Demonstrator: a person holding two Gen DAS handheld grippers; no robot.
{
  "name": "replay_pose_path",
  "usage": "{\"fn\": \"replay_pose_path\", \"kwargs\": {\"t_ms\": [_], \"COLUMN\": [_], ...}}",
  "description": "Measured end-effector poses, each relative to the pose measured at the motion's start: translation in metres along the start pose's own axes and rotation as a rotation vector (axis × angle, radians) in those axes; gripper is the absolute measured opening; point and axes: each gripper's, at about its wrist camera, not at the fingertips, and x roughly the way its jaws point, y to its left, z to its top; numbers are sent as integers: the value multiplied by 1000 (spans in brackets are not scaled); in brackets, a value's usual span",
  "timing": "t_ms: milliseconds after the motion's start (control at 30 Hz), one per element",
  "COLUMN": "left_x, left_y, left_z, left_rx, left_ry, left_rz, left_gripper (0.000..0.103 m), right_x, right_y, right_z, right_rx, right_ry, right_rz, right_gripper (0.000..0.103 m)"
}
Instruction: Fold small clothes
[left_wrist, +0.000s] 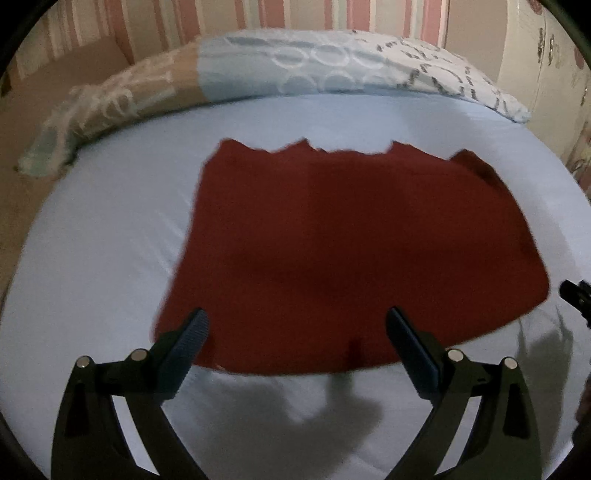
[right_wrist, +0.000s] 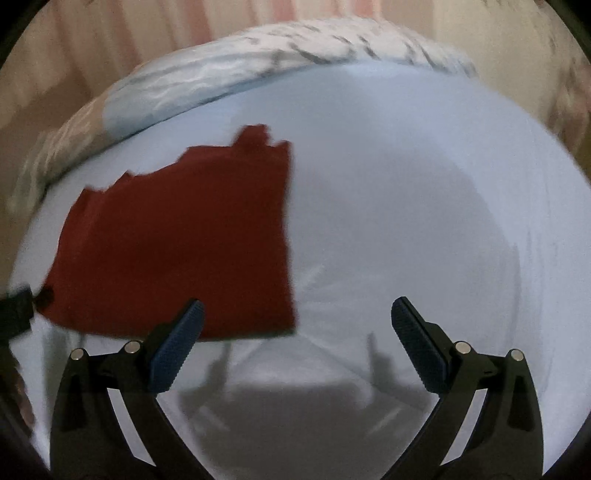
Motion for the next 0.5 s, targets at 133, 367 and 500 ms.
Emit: {"fn": "replay_pose_path", "kwargs": {"t_ms": [133,367,500], "left_x": [1,10,11], "left_y": [-12,-29,-28], "left_z": [-4,-8,-12], "left_rx": [0,49,48], "left_ry": [0,30,37], "left_rz": [-11,-19,-30], "left_gripper": [97,97,97], "right_x": [9,36,43], "right_y": [-25,-27,-22], "right_z": [2,-2,-1], "right_rx": [157,332,333], "right_ry": [57,165,187], "right_rz": [89,250,262], "right_gripper": [100,91,82]}}
